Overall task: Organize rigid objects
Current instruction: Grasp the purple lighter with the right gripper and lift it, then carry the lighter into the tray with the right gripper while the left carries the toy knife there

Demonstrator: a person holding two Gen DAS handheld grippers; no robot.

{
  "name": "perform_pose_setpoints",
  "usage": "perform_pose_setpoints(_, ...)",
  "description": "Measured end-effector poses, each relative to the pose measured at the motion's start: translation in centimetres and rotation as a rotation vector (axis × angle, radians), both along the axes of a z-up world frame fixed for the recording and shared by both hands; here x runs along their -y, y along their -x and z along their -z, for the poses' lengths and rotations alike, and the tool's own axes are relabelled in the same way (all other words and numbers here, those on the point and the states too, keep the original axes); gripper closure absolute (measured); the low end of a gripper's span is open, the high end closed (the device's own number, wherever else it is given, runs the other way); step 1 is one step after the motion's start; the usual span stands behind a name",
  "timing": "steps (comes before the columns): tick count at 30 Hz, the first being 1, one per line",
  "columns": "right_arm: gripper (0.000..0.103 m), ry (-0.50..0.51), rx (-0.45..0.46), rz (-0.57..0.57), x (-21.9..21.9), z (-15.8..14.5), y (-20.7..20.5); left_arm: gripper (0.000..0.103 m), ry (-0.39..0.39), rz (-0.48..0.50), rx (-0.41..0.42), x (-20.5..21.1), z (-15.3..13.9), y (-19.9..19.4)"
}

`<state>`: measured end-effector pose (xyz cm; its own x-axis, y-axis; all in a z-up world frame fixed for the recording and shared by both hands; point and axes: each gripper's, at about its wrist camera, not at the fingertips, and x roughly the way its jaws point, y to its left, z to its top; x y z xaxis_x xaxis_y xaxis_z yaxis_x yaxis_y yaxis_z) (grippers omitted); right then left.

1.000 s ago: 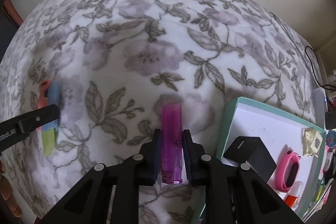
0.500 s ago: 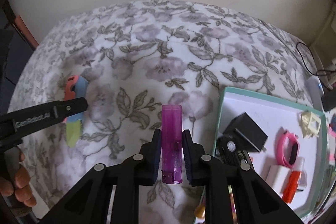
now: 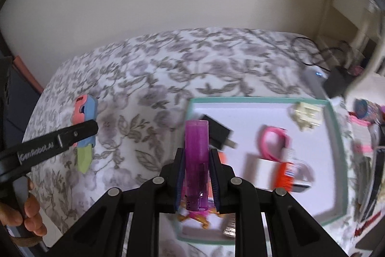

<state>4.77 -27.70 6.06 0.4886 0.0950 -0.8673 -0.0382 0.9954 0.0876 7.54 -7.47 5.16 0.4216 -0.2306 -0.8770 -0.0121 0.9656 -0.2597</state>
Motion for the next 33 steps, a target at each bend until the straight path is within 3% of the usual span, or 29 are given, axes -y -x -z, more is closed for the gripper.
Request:
perform_pose_setpoints(3,0.082,0.009,-0.001,0.05,2.4,-0.2,0.7,0.059,-0.013,0.056,0.013,2.5,-0.5,0.7)
perform_pose_setpoints(13,0.082,0.0,-0.095,0.134,7.4,2.1,0.3,0.059,0.065,0.214,-0.026,10.0,0.3,1.8)
perform_pose_setpoints(22,0.082,0.009,-0.148,0.151,8.9,3.4,0.1,0.059,0.077,0.276,-0.063,13.5,1.3,2.4)
perform_pose_setpoints(33,0.081,0.002,-0.221,0.17,10.1,5.2,0.1,0.059,0.035,0.301,-0.111,15.4,3.2,2.6)
